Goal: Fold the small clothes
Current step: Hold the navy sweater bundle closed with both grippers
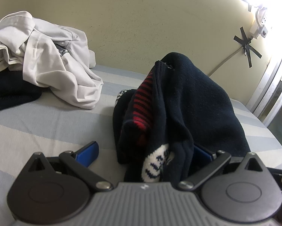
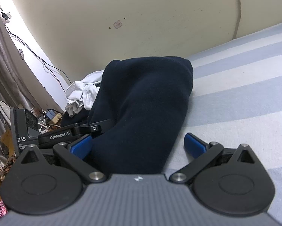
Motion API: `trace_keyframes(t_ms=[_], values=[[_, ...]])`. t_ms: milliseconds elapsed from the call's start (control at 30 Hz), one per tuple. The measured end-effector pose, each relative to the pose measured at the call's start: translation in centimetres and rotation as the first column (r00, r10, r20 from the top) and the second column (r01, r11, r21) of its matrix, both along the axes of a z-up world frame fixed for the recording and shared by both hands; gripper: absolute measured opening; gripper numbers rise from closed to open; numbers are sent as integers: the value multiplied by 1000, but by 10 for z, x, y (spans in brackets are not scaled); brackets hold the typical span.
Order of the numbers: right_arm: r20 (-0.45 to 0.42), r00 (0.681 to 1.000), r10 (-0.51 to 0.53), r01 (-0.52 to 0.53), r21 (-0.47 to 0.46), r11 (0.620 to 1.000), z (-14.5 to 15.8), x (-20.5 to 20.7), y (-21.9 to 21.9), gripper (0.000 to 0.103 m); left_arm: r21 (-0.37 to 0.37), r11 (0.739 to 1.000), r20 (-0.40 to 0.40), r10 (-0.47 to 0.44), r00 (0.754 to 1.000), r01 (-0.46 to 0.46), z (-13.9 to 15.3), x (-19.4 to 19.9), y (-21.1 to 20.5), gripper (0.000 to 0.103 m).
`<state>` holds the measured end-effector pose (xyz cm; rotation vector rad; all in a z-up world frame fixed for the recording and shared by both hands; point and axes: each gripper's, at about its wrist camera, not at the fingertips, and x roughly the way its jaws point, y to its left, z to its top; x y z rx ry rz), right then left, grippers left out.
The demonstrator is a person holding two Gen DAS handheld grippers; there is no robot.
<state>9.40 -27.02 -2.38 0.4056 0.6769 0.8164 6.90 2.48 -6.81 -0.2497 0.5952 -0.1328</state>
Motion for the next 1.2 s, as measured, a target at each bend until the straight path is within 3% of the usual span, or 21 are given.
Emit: trace_keyframes(t_ms=[1200], values=[[-1,1000,6,-5,23,1000,-1,-2,-2,103,-17,1000,-4,-16,1000,16,-2,-6,2,103]])
